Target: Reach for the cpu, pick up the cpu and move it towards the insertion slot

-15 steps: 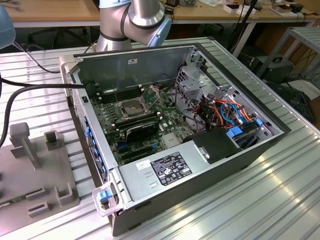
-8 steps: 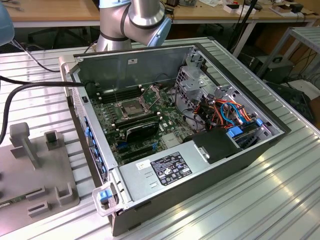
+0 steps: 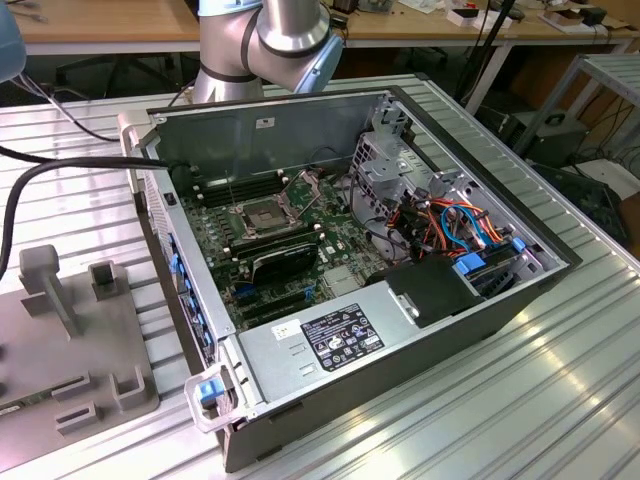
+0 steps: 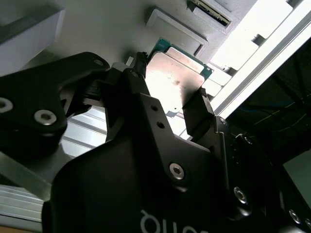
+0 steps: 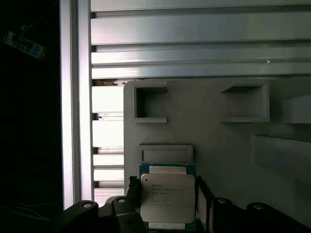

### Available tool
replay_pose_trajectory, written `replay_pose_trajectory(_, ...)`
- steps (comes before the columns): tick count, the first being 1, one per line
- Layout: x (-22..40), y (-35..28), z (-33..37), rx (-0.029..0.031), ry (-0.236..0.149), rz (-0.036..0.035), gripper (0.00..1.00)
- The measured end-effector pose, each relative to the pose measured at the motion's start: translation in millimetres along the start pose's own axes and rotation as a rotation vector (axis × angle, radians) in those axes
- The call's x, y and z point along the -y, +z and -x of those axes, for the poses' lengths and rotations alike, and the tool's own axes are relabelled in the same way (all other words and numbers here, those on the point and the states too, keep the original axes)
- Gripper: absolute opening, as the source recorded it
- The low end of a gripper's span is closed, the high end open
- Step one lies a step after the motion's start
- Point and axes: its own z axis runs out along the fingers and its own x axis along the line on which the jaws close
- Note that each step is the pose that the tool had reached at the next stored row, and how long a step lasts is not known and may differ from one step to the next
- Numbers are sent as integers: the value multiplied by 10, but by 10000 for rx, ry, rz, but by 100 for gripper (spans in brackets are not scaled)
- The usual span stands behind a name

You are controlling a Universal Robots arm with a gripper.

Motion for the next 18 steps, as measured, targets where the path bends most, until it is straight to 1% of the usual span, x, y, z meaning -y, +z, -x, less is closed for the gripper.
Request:
replay_pose_trajectory(11, -2, -63, -2, -1, 0, 0, 55)
replay_pose_trajectory(18, -3, -114, -4, -2, 0, -1, 55)
